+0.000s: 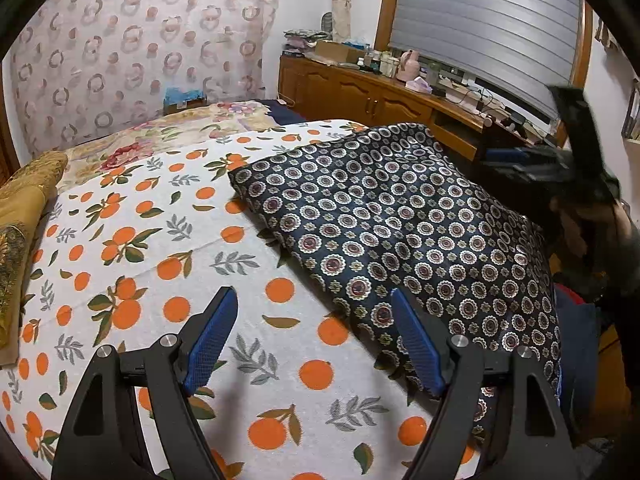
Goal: Fold small clothes
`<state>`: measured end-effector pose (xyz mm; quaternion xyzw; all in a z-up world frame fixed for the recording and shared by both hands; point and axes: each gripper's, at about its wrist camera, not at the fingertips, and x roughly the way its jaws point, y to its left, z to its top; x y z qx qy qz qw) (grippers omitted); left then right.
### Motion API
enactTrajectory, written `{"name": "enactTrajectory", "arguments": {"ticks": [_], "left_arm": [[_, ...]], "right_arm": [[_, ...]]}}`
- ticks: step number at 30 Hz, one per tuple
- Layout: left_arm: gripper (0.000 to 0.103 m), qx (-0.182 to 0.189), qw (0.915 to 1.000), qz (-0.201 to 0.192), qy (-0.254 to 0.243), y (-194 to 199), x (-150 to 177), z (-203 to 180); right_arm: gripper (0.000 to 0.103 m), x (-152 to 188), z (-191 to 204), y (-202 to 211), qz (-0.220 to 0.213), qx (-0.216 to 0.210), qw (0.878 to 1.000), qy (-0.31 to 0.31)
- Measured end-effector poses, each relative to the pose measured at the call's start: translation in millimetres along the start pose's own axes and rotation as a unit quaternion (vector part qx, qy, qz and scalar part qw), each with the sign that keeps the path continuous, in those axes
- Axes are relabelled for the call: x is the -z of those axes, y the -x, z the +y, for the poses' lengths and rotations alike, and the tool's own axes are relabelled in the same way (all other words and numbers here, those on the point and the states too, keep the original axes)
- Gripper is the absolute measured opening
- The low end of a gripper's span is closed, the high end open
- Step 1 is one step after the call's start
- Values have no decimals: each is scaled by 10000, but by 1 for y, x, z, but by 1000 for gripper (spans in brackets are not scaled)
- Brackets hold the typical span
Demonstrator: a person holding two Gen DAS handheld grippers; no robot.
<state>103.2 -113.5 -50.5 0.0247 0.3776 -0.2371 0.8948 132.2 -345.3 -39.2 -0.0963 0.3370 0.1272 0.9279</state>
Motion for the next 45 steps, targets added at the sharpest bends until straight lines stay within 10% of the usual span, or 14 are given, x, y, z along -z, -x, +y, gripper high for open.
{"name": "enactTrajectory", "arguments": {"ticks": [17, 38, 43, 45], "left_arm": [[80, 379, 9990, 216, 84, 6, 27, -32], [49, 950, 9922, 812, -3, 9, 60, -68], [30, 1239, 9882, 898, 23, 10, 62, -70], [7, 1448, 9844, 1003, 37, 7, 63, -70]], "right_arm": [[69, 78, -4, 65, 91, 139, 9969, -773], [69, 100, -12, 64, 314, -64, 9931, -1131], [69, 100, -9, 62, 282, -28, 9938, -1073], [69, 100, -8, 62, 268, -28, 9938, -1081]]}}
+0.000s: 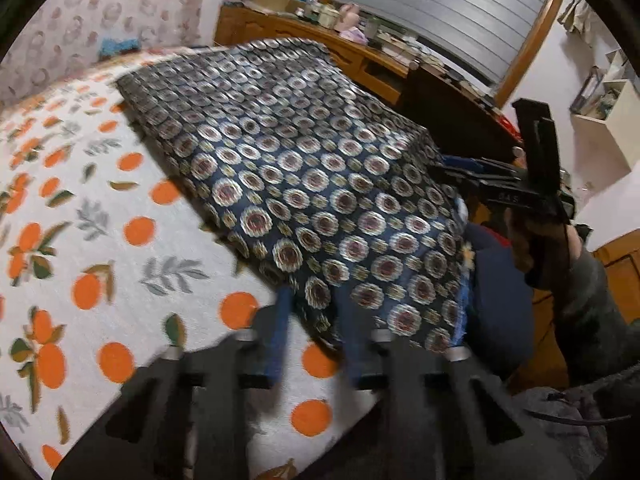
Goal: Fold small clothes
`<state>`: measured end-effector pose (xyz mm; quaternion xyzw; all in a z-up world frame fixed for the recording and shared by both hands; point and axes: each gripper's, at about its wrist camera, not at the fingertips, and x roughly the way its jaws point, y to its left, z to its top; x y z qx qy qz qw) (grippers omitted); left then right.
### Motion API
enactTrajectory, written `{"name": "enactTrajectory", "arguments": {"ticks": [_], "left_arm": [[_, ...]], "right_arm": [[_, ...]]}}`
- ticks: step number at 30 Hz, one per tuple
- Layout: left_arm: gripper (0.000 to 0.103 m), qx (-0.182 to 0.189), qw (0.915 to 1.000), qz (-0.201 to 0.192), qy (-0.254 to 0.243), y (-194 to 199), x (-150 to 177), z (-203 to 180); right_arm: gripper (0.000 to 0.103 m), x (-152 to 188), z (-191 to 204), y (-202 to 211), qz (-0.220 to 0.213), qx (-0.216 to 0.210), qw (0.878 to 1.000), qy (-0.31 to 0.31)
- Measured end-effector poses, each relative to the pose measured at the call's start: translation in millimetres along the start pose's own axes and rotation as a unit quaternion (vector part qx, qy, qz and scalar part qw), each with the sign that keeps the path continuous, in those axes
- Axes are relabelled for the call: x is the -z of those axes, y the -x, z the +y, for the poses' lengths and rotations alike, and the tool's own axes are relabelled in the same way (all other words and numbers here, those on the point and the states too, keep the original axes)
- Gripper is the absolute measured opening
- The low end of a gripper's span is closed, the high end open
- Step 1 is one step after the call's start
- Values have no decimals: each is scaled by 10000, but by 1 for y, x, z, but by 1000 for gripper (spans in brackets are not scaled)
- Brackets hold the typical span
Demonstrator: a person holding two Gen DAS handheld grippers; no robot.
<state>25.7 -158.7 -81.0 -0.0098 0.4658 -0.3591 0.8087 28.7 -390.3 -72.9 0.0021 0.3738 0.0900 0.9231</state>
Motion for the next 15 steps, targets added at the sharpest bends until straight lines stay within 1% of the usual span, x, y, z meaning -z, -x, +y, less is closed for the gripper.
{"name": "enactTrajectory", "arguments": {"ticks": [1, 2, 3, 5, 7, 8, 11, 15], "left_arm": [[5, 51, 10000, 9, -24, -1, 0, -1], [3, 22, 10000, 2, -74, 0, -1, -2], [3, 12, 9999, -75, -146, 3, -3, -5], [3, 105, 9991, -354, -212, 15, -10, -10], [3, 177, 9984, -507, -180, 22, -17, -11], [3, 180, 9977, -623, -173, 27, -22, -12], [3, 177, 9965, -797, -158, 35, -37, -11], [3, 212, 9948, -997, -68, 40, -58, -6]], "right_arm": [[69, 0, 0, 0, -9, -12, 10000, -3], [69, 0, 1, 1, -13, -15, 10000, -3], [69, -1, 1, 1, -16, -8, 10000, 4], [69, -2, 0, 2, -27, -9, 10000, 19], [69, -3, 0, 4, -37, -17, 10000, 24], [69, -3, 0, 5, -40, -20, 10000, 20], [69, -2, 0, 7, -47, 48, 10000, 27], [69, -7, 4, 22, -275, 20, 9996, 84]]}}
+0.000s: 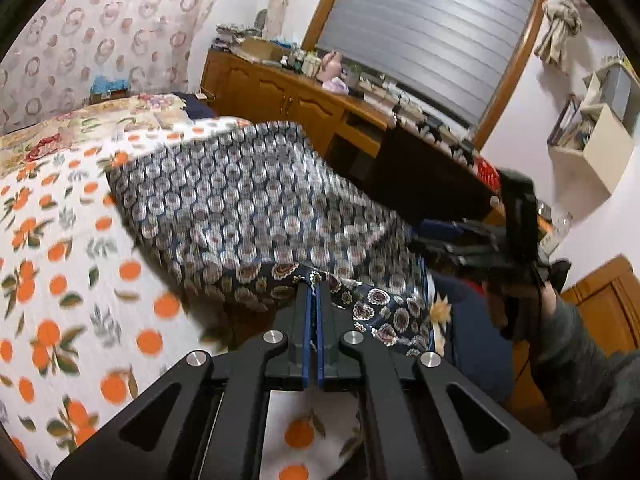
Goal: Fold small clothes
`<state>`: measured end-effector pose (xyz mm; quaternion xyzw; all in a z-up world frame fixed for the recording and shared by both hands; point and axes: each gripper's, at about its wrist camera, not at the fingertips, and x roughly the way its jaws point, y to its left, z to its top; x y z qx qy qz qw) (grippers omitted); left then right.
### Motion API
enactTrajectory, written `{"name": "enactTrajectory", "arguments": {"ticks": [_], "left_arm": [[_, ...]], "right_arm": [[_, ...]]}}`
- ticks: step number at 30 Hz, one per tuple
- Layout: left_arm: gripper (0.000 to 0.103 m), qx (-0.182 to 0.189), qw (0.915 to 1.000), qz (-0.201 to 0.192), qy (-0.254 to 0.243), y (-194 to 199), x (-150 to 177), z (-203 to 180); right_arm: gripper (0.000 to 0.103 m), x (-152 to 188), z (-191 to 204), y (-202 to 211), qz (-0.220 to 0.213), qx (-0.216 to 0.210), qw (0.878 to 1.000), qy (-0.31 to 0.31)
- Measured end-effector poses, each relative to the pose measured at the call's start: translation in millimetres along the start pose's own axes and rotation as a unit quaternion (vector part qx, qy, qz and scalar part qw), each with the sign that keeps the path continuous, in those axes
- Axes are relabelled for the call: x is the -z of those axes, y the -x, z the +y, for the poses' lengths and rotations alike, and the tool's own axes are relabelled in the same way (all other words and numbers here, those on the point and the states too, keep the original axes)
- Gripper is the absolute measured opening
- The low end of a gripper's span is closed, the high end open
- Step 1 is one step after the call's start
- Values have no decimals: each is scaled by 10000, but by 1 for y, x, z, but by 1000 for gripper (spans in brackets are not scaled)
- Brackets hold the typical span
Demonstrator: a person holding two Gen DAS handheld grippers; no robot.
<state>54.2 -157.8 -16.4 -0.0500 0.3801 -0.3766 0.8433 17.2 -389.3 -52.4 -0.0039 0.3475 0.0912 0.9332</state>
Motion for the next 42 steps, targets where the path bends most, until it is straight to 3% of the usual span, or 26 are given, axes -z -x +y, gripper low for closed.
{"name": "enactTrajectory", "arguments": {"ticks": [9, 17, 29, 31, 32, 33, 36, 39, 42], "left_arm": [[3, -238, 9983, -483, 234, -2, -47, 22], [3, -502, 9959, -590, 470, -3, -49, 47], [3, -625, 9963, -414, 429, -11, -38, 53], [3, -617, 9964, -391, 426, -11, -36, 53], [3, -614, 9965, -374, 425, -12, -35, 53], [3, -602, 9967, -362, 418, -12, -35, 52], [3, -559, 9968, -381, 432, -12, -35, 52], [3, -446, 9967, -446, 519, -7, -39, 55], [3, -451, 9959, -531, 571, -2, -47, 64]], "right_arm": [[69, -5, 10, 11, -204, 76, 9997, 140], [69, 13, 1, -2, 1, 82, 9999, -136], [69, 18, 1, -28, 266, -106, 9989, -372], [59, 13, 2, -32, 263, -90, 9993, -251], [50, 12, 6, -28, 243, -59, 9995, -188], [35, 12, 9, -29, 238, -62, 9997, -92], [12, 13, 18, -30, 269, -164, 9995, 101], [7, 8, 20, -24, 193, -314, 9991, 193], [6, -12, 11, -3, -171, -540, 9983, 143]]}}
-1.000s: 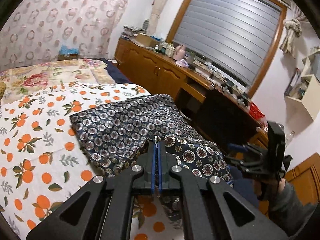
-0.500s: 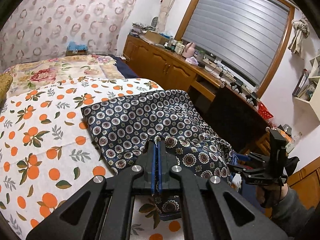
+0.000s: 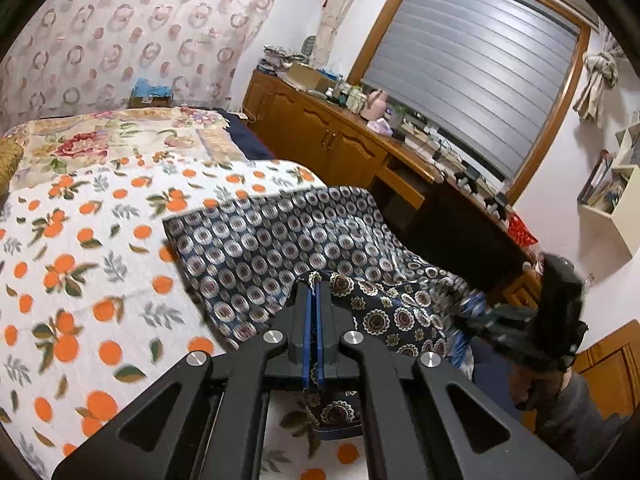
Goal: Fold small clothes
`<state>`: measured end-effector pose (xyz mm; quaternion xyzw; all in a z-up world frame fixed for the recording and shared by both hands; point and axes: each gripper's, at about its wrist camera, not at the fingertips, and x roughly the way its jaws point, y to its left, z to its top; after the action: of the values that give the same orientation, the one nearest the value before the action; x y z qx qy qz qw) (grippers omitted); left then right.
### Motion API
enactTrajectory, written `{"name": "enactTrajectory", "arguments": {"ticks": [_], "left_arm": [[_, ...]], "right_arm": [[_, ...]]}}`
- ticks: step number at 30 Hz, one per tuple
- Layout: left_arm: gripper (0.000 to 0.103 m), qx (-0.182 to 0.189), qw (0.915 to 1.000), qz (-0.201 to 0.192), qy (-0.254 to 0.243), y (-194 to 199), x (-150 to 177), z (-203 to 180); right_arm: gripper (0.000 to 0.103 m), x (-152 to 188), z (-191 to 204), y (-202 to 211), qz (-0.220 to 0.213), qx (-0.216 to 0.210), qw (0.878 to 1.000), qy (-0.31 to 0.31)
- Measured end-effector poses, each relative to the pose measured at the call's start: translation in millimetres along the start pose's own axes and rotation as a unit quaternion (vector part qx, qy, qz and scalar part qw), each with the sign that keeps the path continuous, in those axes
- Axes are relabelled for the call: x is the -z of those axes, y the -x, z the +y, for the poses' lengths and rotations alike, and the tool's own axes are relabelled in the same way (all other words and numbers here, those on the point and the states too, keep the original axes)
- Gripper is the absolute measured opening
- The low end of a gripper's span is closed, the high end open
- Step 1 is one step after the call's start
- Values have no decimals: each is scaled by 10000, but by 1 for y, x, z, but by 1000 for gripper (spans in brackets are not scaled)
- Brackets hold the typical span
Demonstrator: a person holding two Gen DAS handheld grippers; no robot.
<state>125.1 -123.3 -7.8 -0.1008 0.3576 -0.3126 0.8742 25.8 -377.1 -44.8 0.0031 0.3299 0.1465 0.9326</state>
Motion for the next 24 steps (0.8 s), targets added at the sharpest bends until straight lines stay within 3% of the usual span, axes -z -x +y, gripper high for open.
{"name": "enactTrajectory", "arguments": {"ticks": [6, 13, 16, 17, 19, 20, 22, 24], "left_arm": [[3, -203, 9994, -124, 269, -8, -29, 34], [3, -543, 9968, 110, 573, -34, -48, 71], [3, -546, 9965, 230, 582, -43, -48, 80], [5, -523, 9969, 253, 530, -44, -48, 81], [24, -550, 9974, 276, 384, -43, -47, 80], [40, -580, 9976, 239, 303, -40, -46, 80], [49, -536, 9982, 175, 219, -33, -45, 82], [71, -529, 9982, 219, 147, -27, -42, 84]], "right_arm": [[6, -77, -15, 11, -655, -90, 9977, 171], [6, -139, -34, -53, -498, -110, 9986, 155], [20, -151, -38, -69, -534, -99, 9984, 126], [30, -155, -35, -70, -556, -100, 9983, 109], [35, -156, -39, -69, -664, -136, 9977, 96], [37, -149, -33, -64, -702, -133, 9974, 123], [46, -139, -35, -61, -756, -45, 9969, 230], [52, -128, -34, -57, -781, 60, 9963, 338]]}}
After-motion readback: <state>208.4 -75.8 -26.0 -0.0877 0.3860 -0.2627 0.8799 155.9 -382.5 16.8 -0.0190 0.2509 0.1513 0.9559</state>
